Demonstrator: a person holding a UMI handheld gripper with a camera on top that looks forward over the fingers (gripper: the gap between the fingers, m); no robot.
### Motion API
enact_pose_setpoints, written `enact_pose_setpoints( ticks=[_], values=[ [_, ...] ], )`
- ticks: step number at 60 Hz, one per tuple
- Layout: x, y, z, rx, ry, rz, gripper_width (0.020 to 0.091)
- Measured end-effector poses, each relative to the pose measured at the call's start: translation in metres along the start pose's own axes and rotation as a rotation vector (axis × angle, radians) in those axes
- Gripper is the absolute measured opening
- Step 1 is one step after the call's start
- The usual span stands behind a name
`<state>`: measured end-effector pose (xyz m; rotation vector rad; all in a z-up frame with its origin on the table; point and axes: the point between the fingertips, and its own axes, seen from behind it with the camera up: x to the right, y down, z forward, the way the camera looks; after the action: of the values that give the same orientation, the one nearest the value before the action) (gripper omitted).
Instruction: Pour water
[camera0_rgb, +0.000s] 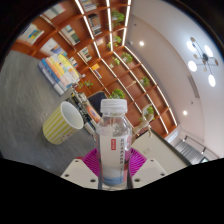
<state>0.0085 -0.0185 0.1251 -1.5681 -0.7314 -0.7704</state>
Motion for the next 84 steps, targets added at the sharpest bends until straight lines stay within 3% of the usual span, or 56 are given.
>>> enact_pose_setpoints(
  ticks=[17,28,48,58,66,79,84],
  values=[
    [0.036,-0.026,0.054,0.068,0.08,-0.734,0.0362],
    [0.024,-0.053,0.062,0.14,0.104,-1.055,0.0361],
    [0.014,-0.067,0.068,0.171,0.155,-1.284,0.0362],
    [0.024,-0.064,0.06,0.182,0.123,-1.005,0.0363],
    [0.043,-0.049,0.053,0.115,0.048,-0.463,0.0363],
    [0.024,-0.025,0.052,0.034,-0.265,0.592,0.0363],
    [0.007,-0.013,0.058,0.038,-0.311,0.779,0.0364]
  ],
)
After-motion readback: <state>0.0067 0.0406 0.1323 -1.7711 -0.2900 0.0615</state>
